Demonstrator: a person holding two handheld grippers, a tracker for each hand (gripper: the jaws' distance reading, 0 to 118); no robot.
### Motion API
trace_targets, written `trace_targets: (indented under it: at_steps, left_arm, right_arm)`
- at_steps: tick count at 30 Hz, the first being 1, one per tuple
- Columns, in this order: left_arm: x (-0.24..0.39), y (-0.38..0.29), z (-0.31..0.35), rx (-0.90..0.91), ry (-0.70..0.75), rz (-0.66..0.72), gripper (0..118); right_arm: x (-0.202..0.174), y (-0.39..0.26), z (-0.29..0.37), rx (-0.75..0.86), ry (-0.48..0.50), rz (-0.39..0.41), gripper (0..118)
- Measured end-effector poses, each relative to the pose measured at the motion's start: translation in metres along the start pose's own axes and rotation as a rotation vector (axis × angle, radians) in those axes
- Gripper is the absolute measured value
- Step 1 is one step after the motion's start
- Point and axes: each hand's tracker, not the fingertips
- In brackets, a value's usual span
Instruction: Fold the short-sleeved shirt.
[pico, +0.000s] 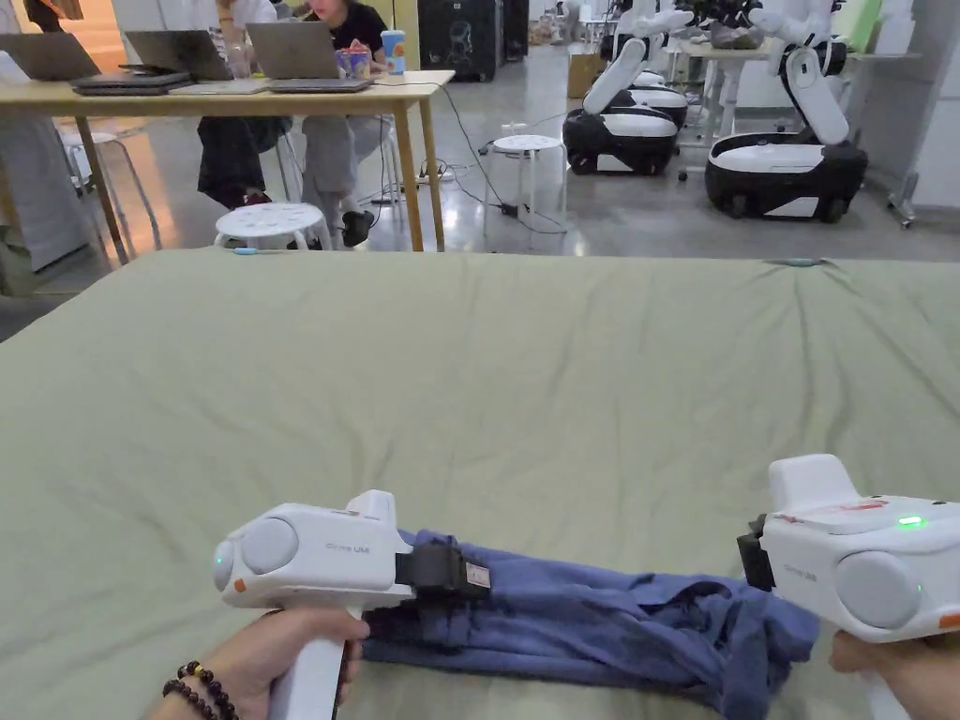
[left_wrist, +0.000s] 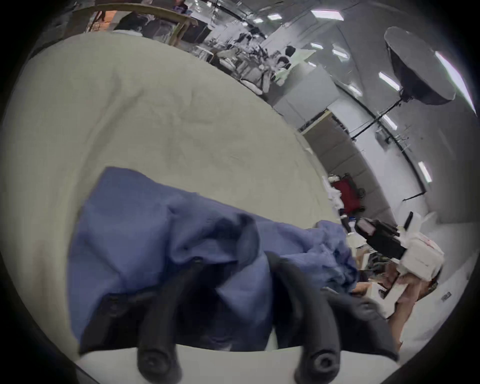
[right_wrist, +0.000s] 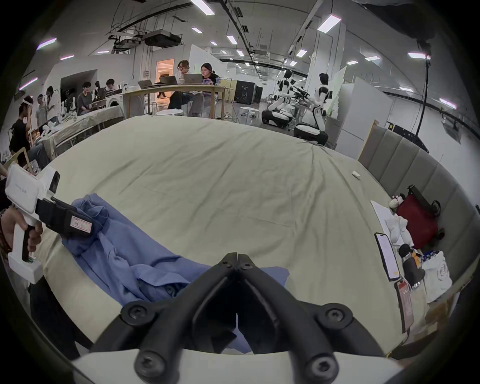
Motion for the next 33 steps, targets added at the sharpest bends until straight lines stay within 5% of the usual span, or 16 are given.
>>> trace_targets:
  at_steps: [2, 5, 9, 11, 14, 16, 23, 33]
  left_arm:
    - [-0.001, 0.001, -0.002, 0.017, -0.078, -0.021, 95]
    - [0.013, 0.008, 0.006, -0.017, -0.03, -0.072, 104]
    - [0.013, 0.022, 0.049, 0.068, -0.055, -0.125, 102]
    - [0.003, 0.028, 0.075, 0.133, -0.081, -0.108, 77]
    - [-0.018, 0.031, 0.099, 0.181, -0.008, -0.083, 0]
    - [-0.035, 0.032, 0.104, 0.186, 0.068, -0.067, 0]
    - [-0.032, 0.015, 0.082, 0.12, -0.011, -0.027, 0]
    - [0.01, 0.013, -0.028, -0.076, -0.036, -0.055, 0]
  right_arm:
    - [0.001, -0.001, 0.001, 0.001, -0.004, 0.004, 0]
    - [0.001, -0.001, 0.001, 0.002, 0.001, -0.001, 0]
    - [-0.002, -0.003, 0.003, 0.005, 0.012, 0.003, 0]
    - [-0.005, -0.004, 0.006, 0.008, 0.018, 0.008, 0]
    - [-0.009, -0.001, 0.002, 0.016, 0.023, 0.007, 0]
    - [-0.011, 0.001, 0.0, 0.02, 0.022, 0.001, 0]
    - [-0.022, 0.005, 0.005, 0.027, 0.043, 0.017, 0]
    - [-0.009, 0.003, 0.017, 0.026, 0.022, 0.017, 0]
